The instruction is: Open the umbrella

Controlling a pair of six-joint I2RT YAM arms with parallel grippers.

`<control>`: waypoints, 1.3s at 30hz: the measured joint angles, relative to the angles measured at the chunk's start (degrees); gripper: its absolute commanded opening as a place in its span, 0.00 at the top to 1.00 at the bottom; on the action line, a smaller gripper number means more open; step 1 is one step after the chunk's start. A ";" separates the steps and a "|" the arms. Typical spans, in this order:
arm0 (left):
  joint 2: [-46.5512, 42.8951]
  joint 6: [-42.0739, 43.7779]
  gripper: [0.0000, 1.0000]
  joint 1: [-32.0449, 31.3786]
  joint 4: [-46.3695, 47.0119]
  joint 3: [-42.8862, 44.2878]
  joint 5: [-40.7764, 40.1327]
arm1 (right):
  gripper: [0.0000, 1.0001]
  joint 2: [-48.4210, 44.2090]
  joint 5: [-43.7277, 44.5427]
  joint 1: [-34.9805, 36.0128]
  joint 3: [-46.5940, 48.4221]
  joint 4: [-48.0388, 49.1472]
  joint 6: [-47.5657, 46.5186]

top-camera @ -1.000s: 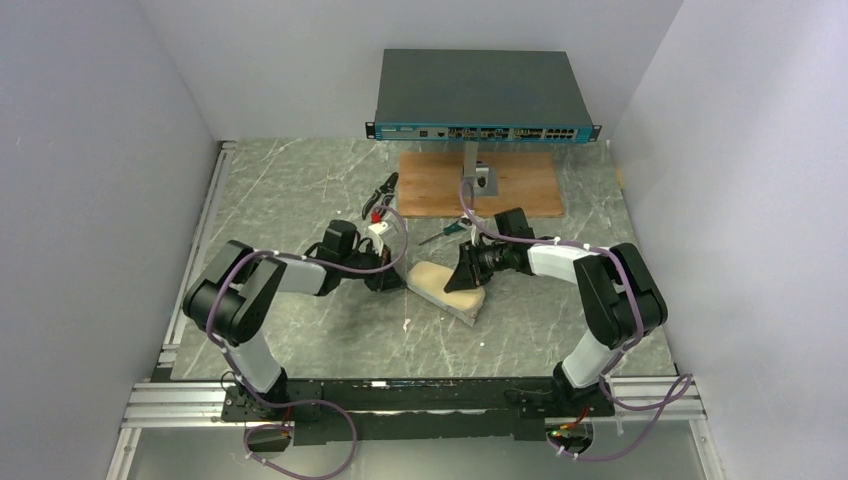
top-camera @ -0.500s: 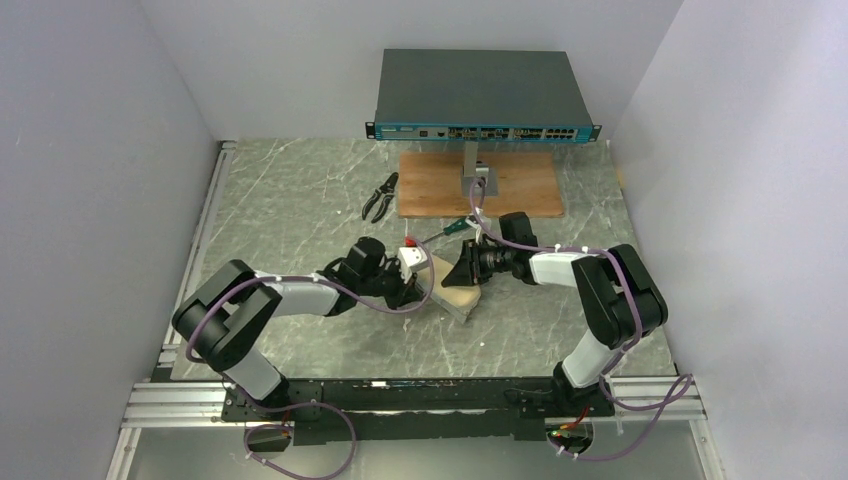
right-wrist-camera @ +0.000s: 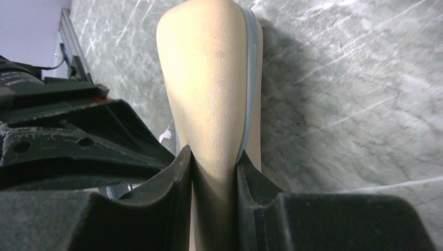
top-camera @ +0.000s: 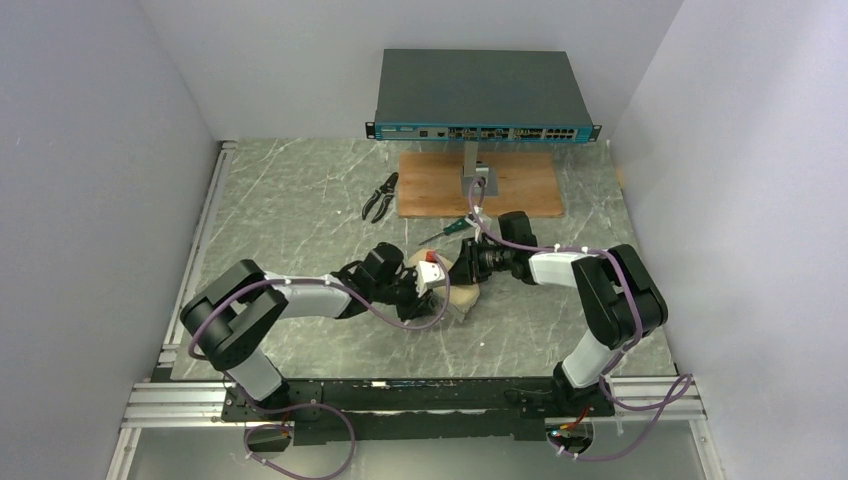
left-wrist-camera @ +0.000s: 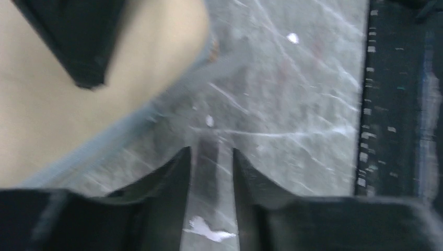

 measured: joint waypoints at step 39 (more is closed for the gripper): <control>-28.13 6.03 0.00 35.39 -15.91 -0.83 14.53 | 0.33 -10.47 8.00 17.92 13.57 -38.71 -37.13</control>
